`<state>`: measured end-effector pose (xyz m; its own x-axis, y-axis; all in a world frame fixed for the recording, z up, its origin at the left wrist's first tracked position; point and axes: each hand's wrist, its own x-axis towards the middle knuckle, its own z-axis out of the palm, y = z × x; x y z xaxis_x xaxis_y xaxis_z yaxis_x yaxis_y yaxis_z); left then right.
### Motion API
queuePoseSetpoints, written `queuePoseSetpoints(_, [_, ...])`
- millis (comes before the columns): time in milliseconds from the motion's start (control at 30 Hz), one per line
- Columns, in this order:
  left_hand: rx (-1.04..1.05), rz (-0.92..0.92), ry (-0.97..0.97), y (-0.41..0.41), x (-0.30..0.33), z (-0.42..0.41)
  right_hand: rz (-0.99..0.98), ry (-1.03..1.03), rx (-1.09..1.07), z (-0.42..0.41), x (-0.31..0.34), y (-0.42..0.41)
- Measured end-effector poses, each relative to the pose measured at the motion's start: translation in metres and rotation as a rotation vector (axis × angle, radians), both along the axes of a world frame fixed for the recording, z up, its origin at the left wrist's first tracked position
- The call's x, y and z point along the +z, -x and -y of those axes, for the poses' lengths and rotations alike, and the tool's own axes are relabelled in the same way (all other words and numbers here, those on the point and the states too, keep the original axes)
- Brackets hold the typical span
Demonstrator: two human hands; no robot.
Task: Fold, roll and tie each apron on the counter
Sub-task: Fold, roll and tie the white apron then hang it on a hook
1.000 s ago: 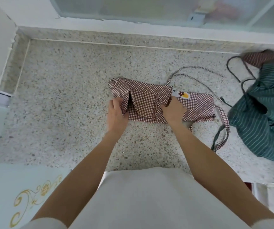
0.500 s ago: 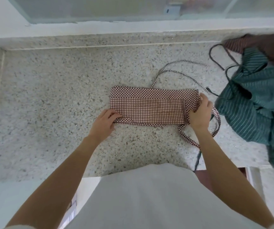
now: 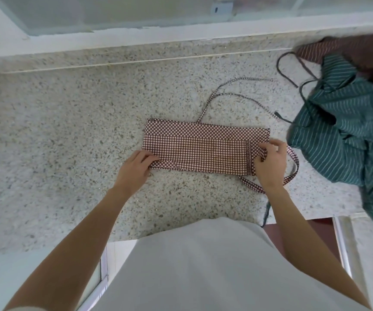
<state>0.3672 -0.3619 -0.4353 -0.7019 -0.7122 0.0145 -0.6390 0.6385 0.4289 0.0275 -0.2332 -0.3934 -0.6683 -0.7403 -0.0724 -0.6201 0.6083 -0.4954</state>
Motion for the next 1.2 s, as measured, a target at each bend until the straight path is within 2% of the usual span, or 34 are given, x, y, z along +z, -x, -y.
queuePoseSetpoints(133, [0.031, -0.019, -0.024, -0.004, 0.001, -0.002, -0.021, -0.158, 0.009, -0.008, -0.008, -0.002])
queuePoseSetpoints(300, [0.104, 0.048, -0.111, -0.001, 0.013, 0.002, -0.091, -0.226, 0.056, -0.013, -0.013, -0.010])
queuePoseSetpoints(400, [0.186, -0.032, -0.120, 0.012, 0.022, 0.022, -0.295, -0.177, 0.125, -0.014, -0.008, -0.016])
queuePoseSetpoints(467, [0.224, -0.041, -0.133, 0.029, 0.024, 0.045, -0.360, -0.094, 0.258, -0.008, -0.002, -0.030])
queuePoseSetpoints(533, [0.210, 0.003, -0.187, 0.045, 0.023, 0.071, -0.318, -0.043, 0.464, 0.002, 0.001, -0.056])
queuePoseSetpoints(633, [0.123, 0.142, -0.204, 0.054, 0.019, 0.095, -0.264, -0.182, 0.698, 0.009, -0.012, -0.094])
queuePoseSetpoints(800, [0.066, 0.226, -0.182, 0.035, 0.024, 0.090, -0.383, -0.454, 0.564, 0.010, -0.020, -0.083])
queuePoseSetpoints(900, [0.105, 0.170, -0.349, 0.024, 0.033, 0.053, -0.434, -0.557, 0.479, 0.019, -0.021, -0.061])
queuePoseSetpoints(967, [0.053, 0.165, -0.429, 0.021, 0.035, 0.018, -0.417, -0.472, 0.396, 0.024, -0.020, -0.054])
queuePoseSetpoints(1033, [-0.040, 0.187, -0.417, 0.019, 0.032, -0.011, -0.381, -0.327, 0.342, 0.027, -0.017, -0.048])
queuePoseSetpoints(1133, [-0.243, 0.128, -0.166, 0.009, 0.027, -0.032, -0.414, -0.086, 0.410, 0.019, -0.017, -0.049])
queuePoseSetpoints(1200, [-0.397, 0.075, -0.077, 0.002, 0.022, -0.034, -0.371, -0.052, 0.549, 0.012, -0.019, -0.053])
